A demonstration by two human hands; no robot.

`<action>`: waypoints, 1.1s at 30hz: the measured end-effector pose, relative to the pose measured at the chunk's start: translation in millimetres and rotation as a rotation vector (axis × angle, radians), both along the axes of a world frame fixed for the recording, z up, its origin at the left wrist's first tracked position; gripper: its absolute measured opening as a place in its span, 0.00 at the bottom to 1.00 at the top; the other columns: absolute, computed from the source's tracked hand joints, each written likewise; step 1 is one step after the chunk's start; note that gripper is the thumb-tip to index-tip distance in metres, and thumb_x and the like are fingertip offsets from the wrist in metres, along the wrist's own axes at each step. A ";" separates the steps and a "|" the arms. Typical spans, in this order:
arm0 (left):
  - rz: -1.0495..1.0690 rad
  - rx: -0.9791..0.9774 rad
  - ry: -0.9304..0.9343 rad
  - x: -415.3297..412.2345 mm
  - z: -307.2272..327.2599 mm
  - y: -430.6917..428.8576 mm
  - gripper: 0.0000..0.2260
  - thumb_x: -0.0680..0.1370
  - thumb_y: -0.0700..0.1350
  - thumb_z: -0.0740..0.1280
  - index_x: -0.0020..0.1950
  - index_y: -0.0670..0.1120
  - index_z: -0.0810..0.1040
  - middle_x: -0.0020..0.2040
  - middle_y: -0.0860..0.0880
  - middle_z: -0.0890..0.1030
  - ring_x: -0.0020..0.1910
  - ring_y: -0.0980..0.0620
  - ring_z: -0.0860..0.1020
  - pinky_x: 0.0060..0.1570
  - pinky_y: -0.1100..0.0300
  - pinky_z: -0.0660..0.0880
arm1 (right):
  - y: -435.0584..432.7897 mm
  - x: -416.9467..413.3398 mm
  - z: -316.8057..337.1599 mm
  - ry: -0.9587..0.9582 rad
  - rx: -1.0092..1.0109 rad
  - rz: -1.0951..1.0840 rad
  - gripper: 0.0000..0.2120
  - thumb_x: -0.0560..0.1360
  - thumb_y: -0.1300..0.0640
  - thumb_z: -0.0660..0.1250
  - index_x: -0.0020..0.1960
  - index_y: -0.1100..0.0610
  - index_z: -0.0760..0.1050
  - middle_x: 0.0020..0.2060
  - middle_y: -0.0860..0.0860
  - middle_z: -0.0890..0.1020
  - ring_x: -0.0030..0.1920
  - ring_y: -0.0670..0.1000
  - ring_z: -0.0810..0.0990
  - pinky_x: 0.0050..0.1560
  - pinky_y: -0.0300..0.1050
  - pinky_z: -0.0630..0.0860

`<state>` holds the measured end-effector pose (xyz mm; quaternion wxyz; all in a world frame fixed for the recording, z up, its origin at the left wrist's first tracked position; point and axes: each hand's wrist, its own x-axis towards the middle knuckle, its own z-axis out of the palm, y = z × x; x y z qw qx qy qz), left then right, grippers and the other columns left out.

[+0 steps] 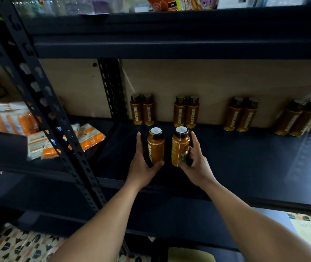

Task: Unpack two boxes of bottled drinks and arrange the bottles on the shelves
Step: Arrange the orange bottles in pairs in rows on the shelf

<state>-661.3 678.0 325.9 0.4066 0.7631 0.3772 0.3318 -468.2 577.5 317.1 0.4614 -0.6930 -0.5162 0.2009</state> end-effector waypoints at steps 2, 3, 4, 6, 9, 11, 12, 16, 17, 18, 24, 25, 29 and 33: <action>-0.022 0.001 0.017 -1.4 -2.2 -0.3 0.53 0.76 0.48 0.75 0.78 0.68 0.34 0.71 0.66 0.64 0.70 0.67 0.61 0.66 0.60 0.63 | -0.6 0.3 -1.6 -0.032 0.014 0.000 0.53 0.78 0.59 0.73 0.81 0.37 0.35 0.64 0.30 0.68 0.55 0.23 0.72 0.53 0.21 0.67; -0.033 0.006 0.025 -2.0 -3.6 0.0 0.52 0.76 0.46 0.74 0.78 0.69 0.34 0.70 0.69 0.63 0.69 0.70 0.61 0.67 0.62 0.62 | -1.0 0.1 -1.9 -0.054 0.021 0.003 0.54 0.78 0.59 0.73 0.80 0.36 0.34 0.66 0.32 0.68 0.55 0.23 0.72 0.53 0.20 0.67; -0.043 0.013 0.032 -2.6 -4.9 0.5 0.51 0.77 0.46 0.74 0.77 0.71 0.35 0.69 0.72 0.63 0.68 0.73 0.61 0.67 0.64 0.62 | -1.8 -0.7 -1.5 -0.077 0.029 0.009 0.54 0.78 0.59 0.73 0.80 0.34 0.33 0.69 0.35 0.69 0.57 0.24 0.72 0.55 0.21 0.68; -0.052 0.025 0.043 -2.2 -4.0 -0.4 0.49 0.78 0.46 0.73 0.77 0.73 0.36 0.69 0.73 0.63 0.67 0.74 0.62 0.66 0.65 0.62 | -2.9 -3.7 1.7 -0.122 0.043 0.012 0.54 0.78 0.59 0.73 0.79 0.31 0.34 0.75 0.41 0.68 0.65 0.32 0.73 0.62 0.29 0.72; -0.041 0.021 0.030 -0.2 -0.3 -2.6 0.49 0.77 0.48 0.74 0.77 0.71 0.37 0.71 0.69 0.63 0.70 0.68 0.62 0.66 0.64 0.62 | -2.8 -6.4 5.3 -0.148 0.064 -0.001 0.53 0.78 0.58 0.73 0.78 0.28 0.35 0.78 0.41 0.64 0.75 0.48 0.70 0.71 0.52 0.73; -0.020 0.012 0.021 1.0 1.1 -3.4 0.52 0.75 0.48 0.76 0.78 0.68 0.37 0.71 0.67 0.63 0.70 0.67 0.62 0.66 0.62 0.62 | -1.6 -7.0 5.6 -0.137 0.076 -0.015 0.53 0.77 0.55 0.75 0.78 0.28 0.36 0.79 0.42 0.63 0.76 0.49 0.67 0.72 0.57 0.72; -0.009 0.006 0.021 1.3 1.5 -3.4 0.53 0.74 0.49 0.77 0.79 0.68 0.36 0.70 0.67 0.63 0.70 0.66 0.63 0.65 0.61 0.63 | -1.0 -7.4 5.6 -0.126 0.075 -0.032 0.54 0.76 0.52 0.76 0.78 0.28 0.36 0.79 0.44 0.63 0.76 0.49 0.67 0.72 0.57 0.72; -0.013 0.000 0.046 0.1 0.6 -3.9 0.55 0.73 0.49 0.77 0.78 0.68 0.34 0.70 0.65 0.66 0.71 0.61 0.67 0.66 0.58 0.66 | 1.1 -7.9 4.7 -0.107 0.063 -0.086 0.59 0.72 0.45 0.79 0.76 0.27 0.32 0.79 0.50 0.64 0.76 0.51 0.67 0.70 0.51 0.70; -0.017 0.002 0.050 -0.4 0.5 -4.0 0.55 0.74 0.48 0.76 0.78 0.68 0.33 0.71 0.64 0.66 0.71 0.61 0.66 0.66 0.58 0.66 | 1.1 -7.1 4.1 -0.104 0.064 -0.088 0.59 0.71 0.44 0.79 0.76 0.28 0.31 0.79 0.50 0.65 0.76 0.51 0.68 0.71 0.54 0.70; -0.022 0.001 0.050 -1.0 0.5 -4.0 0.54 0.75 0.47 0.76 0.78 0.68 0.33 0.73 0.63 0.66 0.71 0.63 0.65 0.66 0.59 0.65 | 0.6 -6.1 2.9 -0.095 0.066 -0.082 0.60 0.71 0.45 0.79 0.76 0.28 0.31 0.78 0.50 0.66 0.75 0.51 0.69 0.71 0.56 0.71; -0.026 -0.010 0.031 -2.2 2.2 -4.8 0.53 0.76 0.49 0.76 0.77 0.72 0.34 0.78 0.58 0.65 0.70 0.64 0.63 0.69 0.58 0.63 | -0.7 -3.3 -2.3 -0.082 0.027 -0.008 0.58 0.76 0.55 0.76 0.80 0.35 0.31 0.74 0.45 0.74 0.67 0.41 0.74 0.67 0.45 0.70; -0.025 -0.011 0.031 -2.3 2.2 -5.0 0.52 0.76 0.49 0.76 0.76 0.72 0.34 0.78 0.57 0.66 0.70 0.64 0.63 0.68 0.58 0.63 | -0.6 -3.4 -2.1 -0.082 0.027 -0.004 0.57 0.76 0.55 0.76 0.79 0.34 0.31 0.73 0.45 0.75 0.66 0.40 0.75 0.67 0.44 0.70; -0.031 -0.003 0.036 -2.1 2.0 -4.4 0.51 0.76 0.50 0.75 0.78 0.70 0.35 0.77 0.59 0.66 0.69 0.67 0.63 0.67 0.61 0.63 | 1.0 -3.8 -1.4 -0.079 0.029 -0.001 0.56 0.76 0.53 0.76 0.77 0.30 0.32 0.73 0.45 0.74 0.69 0.44 0.75 0.70 0.49 0.71; -0.024 0.005 0.045 -1.4 1.7 -4.4 0.50 0.76 0.51 0.75 0.78 0.69 0.36 0.76 0.59 0.68 0.69 0.66 0.65 0.65 0.62 0.65 | 5.9 -5.3 0.5 -0.061 0.026 -0.061 0.56 0.73 0.46 0.78 0.80 0.34 0.36 0.78 0.46 0.65 0.73 0.44 0.66 0.71 0.53 0.70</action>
